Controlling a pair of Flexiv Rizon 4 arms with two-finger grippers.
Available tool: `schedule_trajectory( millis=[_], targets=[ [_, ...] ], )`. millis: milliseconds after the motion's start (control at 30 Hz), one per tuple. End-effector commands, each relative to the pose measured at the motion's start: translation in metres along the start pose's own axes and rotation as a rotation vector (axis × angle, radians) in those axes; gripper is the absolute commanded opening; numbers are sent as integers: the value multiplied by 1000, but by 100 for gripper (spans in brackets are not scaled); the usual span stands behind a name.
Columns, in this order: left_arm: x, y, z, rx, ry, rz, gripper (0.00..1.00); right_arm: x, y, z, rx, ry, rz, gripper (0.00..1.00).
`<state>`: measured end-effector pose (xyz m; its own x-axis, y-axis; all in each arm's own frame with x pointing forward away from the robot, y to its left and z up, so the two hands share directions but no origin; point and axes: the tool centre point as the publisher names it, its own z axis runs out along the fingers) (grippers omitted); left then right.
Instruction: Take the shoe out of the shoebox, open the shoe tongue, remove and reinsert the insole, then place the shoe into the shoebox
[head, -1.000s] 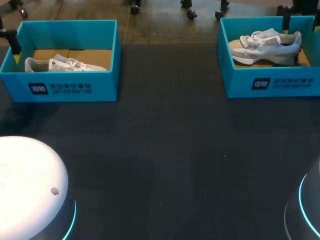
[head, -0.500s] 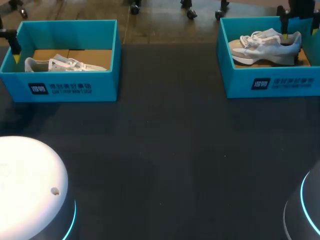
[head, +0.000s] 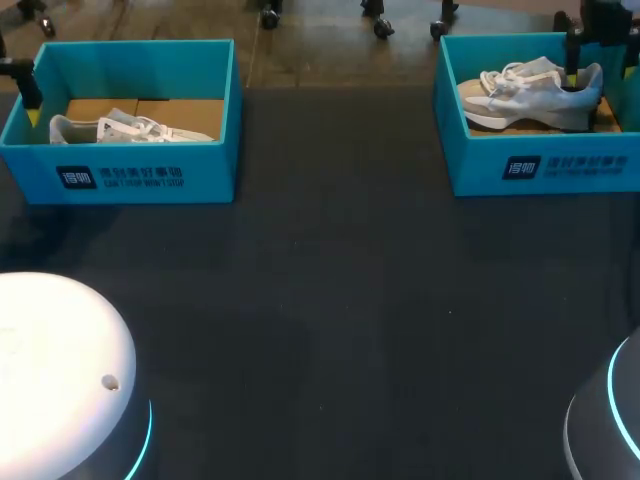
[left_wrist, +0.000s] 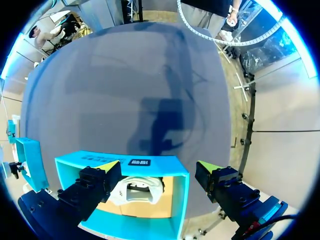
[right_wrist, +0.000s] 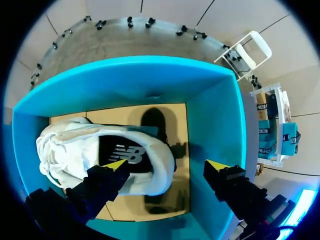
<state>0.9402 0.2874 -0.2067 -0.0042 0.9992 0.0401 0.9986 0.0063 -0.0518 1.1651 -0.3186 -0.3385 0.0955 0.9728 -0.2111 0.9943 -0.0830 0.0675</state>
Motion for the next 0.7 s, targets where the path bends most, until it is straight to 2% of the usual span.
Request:
schedule_trajectory(
  millis=[33, 467, 700],
  targets=[
    [0, -1, 0, -3, 2, 0, 100, -3, 12, 14, 37, 18, -3, 100],
    [0, -1, 0, -3, 2, 0, 100, 0, 14, 39, 89, 59, -13, 98],
    [0, -1, 0, -3, 2, 0, 100, 5, 15, 51, 118, 81, -20, 100]
  ],
)
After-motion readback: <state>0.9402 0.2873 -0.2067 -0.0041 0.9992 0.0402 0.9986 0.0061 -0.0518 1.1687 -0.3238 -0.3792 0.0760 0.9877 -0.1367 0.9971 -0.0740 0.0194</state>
